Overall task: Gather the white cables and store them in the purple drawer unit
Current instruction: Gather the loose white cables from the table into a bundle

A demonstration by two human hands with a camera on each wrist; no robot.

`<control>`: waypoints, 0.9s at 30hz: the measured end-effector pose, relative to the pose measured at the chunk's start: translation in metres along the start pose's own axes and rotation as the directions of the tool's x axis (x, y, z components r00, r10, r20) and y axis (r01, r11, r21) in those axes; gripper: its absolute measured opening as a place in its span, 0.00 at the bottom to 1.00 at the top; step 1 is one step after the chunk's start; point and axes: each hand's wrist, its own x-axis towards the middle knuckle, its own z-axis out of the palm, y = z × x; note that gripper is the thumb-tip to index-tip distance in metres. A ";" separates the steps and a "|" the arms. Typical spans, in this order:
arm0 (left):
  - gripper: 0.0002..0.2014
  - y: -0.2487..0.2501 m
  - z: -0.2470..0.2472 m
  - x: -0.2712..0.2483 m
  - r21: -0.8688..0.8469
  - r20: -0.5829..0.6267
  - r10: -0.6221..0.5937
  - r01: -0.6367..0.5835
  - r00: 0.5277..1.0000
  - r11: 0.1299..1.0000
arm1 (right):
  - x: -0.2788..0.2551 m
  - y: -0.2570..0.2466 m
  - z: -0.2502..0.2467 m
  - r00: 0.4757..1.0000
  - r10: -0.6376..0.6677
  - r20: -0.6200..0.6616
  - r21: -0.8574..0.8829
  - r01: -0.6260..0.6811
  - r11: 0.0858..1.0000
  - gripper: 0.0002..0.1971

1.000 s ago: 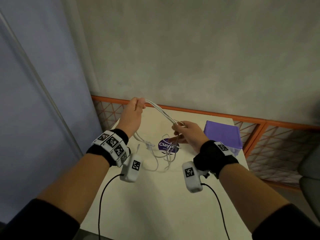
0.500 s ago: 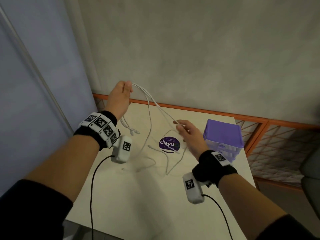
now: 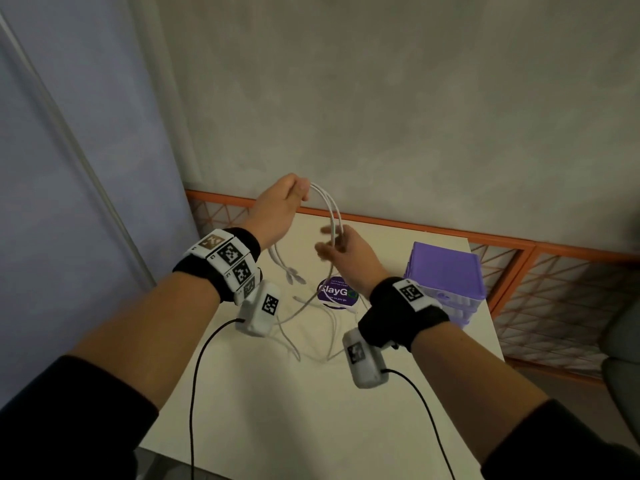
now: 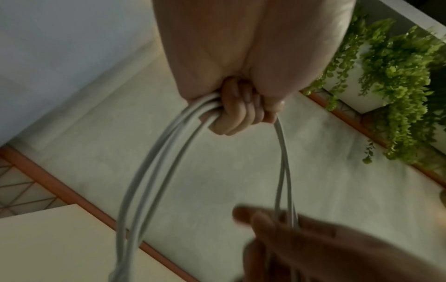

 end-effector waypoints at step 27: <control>0.23 -0.019 0.040 -0.050 0.152 0.333 -0.135 0.088 0.933 0.985 | 0.023 -0.081 -0.061 0.991 0.098 -0.096 0.739 0.005 0.673 0.16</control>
